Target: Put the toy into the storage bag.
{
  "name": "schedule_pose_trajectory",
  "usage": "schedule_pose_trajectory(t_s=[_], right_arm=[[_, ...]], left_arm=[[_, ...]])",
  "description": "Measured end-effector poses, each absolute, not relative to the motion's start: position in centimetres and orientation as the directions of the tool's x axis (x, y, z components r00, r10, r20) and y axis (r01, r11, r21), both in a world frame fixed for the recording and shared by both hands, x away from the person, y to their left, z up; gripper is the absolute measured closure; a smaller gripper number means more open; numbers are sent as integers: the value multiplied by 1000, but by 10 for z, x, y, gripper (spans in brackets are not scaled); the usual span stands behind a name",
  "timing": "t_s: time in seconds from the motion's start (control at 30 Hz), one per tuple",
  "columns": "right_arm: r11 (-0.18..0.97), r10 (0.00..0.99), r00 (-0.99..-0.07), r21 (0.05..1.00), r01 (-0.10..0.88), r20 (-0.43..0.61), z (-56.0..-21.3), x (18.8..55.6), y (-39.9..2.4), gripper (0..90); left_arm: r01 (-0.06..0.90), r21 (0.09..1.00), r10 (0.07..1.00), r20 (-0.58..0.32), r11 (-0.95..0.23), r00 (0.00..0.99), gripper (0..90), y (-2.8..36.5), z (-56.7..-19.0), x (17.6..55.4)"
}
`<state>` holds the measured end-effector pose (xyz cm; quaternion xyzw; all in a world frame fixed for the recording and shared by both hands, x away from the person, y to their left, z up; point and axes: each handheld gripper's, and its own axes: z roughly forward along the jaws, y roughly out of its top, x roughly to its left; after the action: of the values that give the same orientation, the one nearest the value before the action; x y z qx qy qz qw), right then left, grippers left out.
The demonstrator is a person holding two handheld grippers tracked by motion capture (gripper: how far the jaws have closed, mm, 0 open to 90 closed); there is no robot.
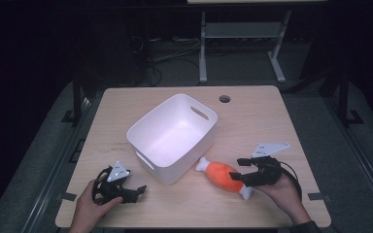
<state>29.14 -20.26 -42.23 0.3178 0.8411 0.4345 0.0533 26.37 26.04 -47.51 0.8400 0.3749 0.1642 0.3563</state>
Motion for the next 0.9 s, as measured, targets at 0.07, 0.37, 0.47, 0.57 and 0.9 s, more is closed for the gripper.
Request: schedule_pose_trajectory(t_s=[0.07, 0.37, 0.47, 0.57, 0.9], right_arm=[[427, 576, -797, 765, 482, 181, -422, 296, -199, 275], [434, 567, -802, 759, 486, 190, -427, 313, -187, 188], [454, 556, -808, 743, 491, 194, -432, 314, -183, 174], [467, 552, -810, 732, 496, 198, -436, 315, -179, 169], [483, 540, -811, 708, 516, 223, -451, 318, -172, 161]], left_arm=[[513, 722, 747, 8, -465, 665, 126, 260, -475, 264], [516, 722, 749, 4, -460, 662, 126, 260, -475, 264], [516, 722, 749, 4, -460, 662, 126, 260, -475, 263], [517, 722, 749, 4, -460, 662, 126, 260, -475, 263], [517, 722, 749, 4, -460, 662, 126, 260, -475, 264]])
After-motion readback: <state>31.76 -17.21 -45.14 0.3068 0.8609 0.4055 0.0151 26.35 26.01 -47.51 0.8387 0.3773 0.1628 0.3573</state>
